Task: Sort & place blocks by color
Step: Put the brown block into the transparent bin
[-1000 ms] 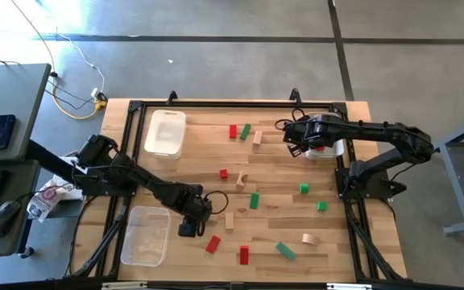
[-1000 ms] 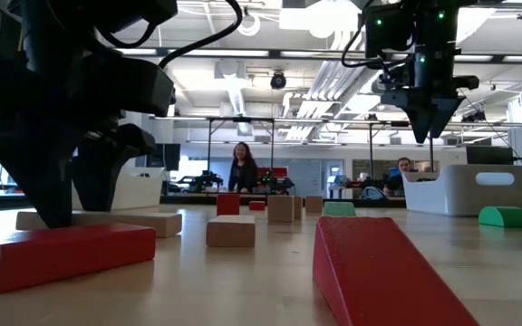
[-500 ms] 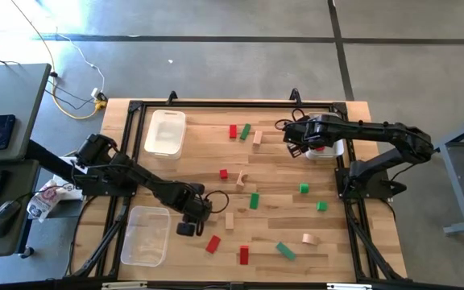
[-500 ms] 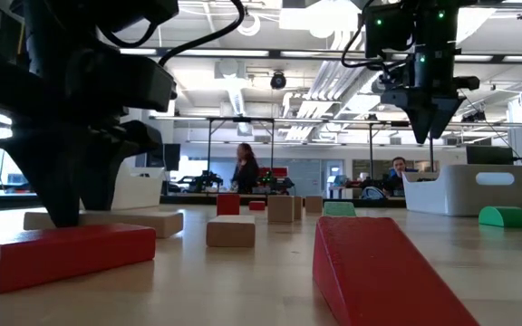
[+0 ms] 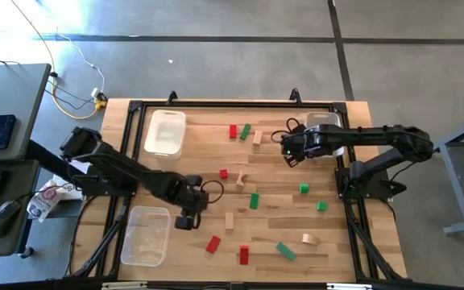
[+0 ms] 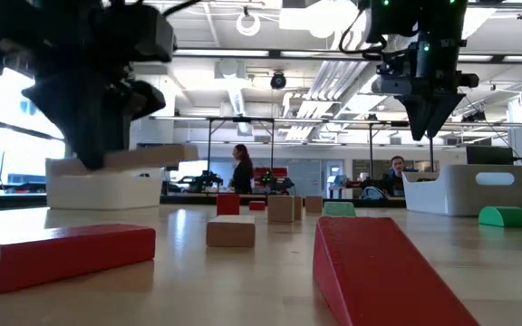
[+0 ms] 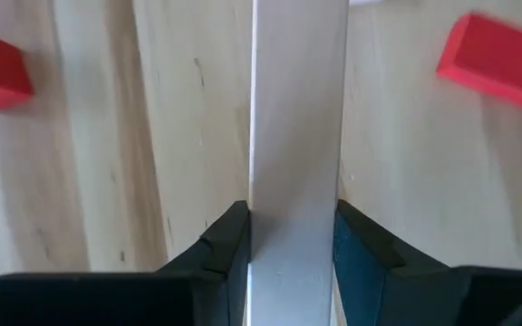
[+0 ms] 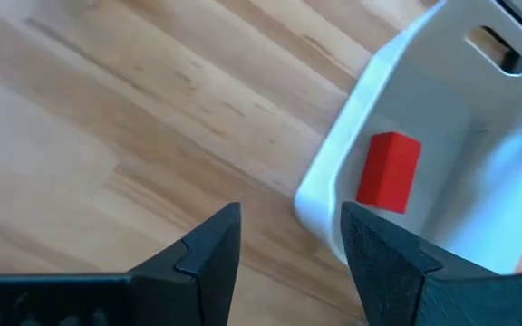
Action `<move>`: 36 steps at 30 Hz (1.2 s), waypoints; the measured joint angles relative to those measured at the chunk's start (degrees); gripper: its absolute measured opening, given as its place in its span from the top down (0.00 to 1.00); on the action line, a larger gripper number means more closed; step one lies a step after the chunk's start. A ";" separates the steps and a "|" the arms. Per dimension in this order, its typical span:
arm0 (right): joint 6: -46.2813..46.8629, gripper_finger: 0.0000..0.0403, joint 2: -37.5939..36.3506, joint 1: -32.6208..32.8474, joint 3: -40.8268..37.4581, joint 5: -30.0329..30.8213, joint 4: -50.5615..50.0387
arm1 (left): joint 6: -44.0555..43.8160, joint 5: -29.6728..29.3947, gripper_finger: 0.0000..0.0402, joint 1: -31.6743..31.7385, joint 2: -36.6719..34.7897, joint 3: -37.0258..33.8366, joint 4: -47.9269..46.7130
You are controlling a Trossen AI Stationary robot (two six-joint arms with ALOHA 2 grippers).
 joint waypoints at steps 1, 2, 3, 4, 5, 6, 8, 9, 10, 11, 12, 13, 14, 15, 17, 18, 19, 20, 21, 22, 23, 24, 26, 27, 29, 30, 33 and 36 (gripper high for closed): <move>0.10 0.56 0.00 0.68 0.00 0.00 0.44 | -0.27 -0.04 0.76 0.13 -1.05 0.00 -0.38; 0.12 0.56 0.00 1.38 0.00 -0.04 1.03 | -0.48 -0.29 0.76 0.14 -2.14 0.00 -0.74; 0.12 0.56 0.00 2.04 0.00 -0.07 1.75 | -0.83 -0.56 0.76 0.15 -3.13 0.01 -0.79; 0.07 0.56 0.00 2.69 0.00 -0.06 2.53 | -1.46 -1.09 0.76 0.15 -4.13 0.06 -1.27; 0.09 0.56 -0.02 3.32 0.00 -0.06 3.32 | -2.27 -1.73 0.76 0.13 -5.10 0.05 -2.61; 0.18 0.56 0.00 3.94 0.00 -0.08 4.14 | -3.20 -2.29 0.76 0.10 -6.12 0.04 -3.92; 0.73 0.56 0.00 5.12 0.01 -0.11 5.45 | -5.00 -3.05 0.76 -0.14 -7.91 0.07 -5.51; 0.96 0.56 -0.02 5.68 0.01 -0.17 6.06 | -6.05 -3.11 0.76 -0.29 -8.81 0.06 -6.92; 1.01 0.56 -0.01 6.21 0.02 -0.34 6.62 | -6.94 -3.17 0.76 -0.49 -9.75 0.04 -8.64; 1.01 0.56 0.00 6.71 0.00 -0.84 7.15 | -7.71 -3.32 0.76 -0.79 -10.57 0.02 -9.47; 1.03 0.56 0.00 7.24 0.00 -1.47 7.66 | -8.51 -3.32 0.76 -1.07 -11.26 0.04 -10.00; 1.17 0.56 0.00 7.69 0.00 -1.96 8.21 | -9.41 -3.32 0.76 -1.44 -12.02 0.04 -11.42; 1.52 0.56 0.00 8.19 0.01 -2.53 8.83 | -10.35 -3.30 0.76 -1.84 -12.81 0.04 -12.99; 1.96 0.56 0.00 8.72 0.02 -2.72 9.36 | -11.18 -3.31 0.76 -2.30 -13.48 0.04 -13.74; 2.49 0.56 0.00 9.76 0.02 -2.72 10.03 | -13.00 -3.30 0.76 -3.33 -14.48 0.07 -15.28; 2.70 0.56 0.00 10.25 0.02 -2.67 10.20 | -13.88 -3.30 0.76 -3.97 -15.04 0.04 -16.76; 3.09 0.56 0.00 10.70 0.02 -2.48 10.18 | -14.68 -3.26 0.76 -4.71 -15.35 0.04 -17.36; 3.45 0.56 0.00 11.08 0.02 -2.23 10.20 | -15.36 -2.98 0.76 -5.47 -15.60 0.04 -17.46; 3.95 0.56 0.00 11.42 0.02 -1.85 10.24 | -16.16 -2.68 0.76 -6.23 -15.93 0.04 -18.18; 4.46 0.56 0.00 11.69 0.02 -1.42 10.25 | -17.10 -2.34 0.76 -7.09 -16.40 0.04 -19.40; 4.61 0.56 0.00 11.94 0.02 -1.20 10.27 | -18.00 -2.02 0.76 -7.94 -16.80 0.04 -19.98; 4.62 0.56 0.00 12.18 0.02 -1.10 10.37 | -18.95 -1.63 0.76 -8.77 -17.10 0.04 -20.49; 4.63 0.56 0.00 12.53 0.02 -1.14 10.67 | -21.34 -1.37 0.76 -10.59 -17.75 0.04 -23.16; 4.62 0.56 0.00 12.71 0.02 -1.15 10.86 | -22.68 -1.33 0.76 -11.64 -18.10 0.04 -23.97; 4.58 0.56 -0.02 12.93 0.02 -1.07 10.97 | -25.10 -1.37 0.76 -13.66 -18.73 0.04 -26.15; 4.58 0.56 -0.02 12.93 0.02 -1.07 11.23 | -26.54 -1.39 0.76 -14.77 -19.09 0.04 -27.54; 4.53 0.56 0.00 12.93 0.02 -1.54 11.61 | -30.63 -1.26 0.76 -18.27 -19.56 0.04 -28.88; 4.47 0.56 0.00 12.91 0.02 -1.82 11.89 | -35.13 -0.25 0.76 -22.15 -20.12 0.06 -29.87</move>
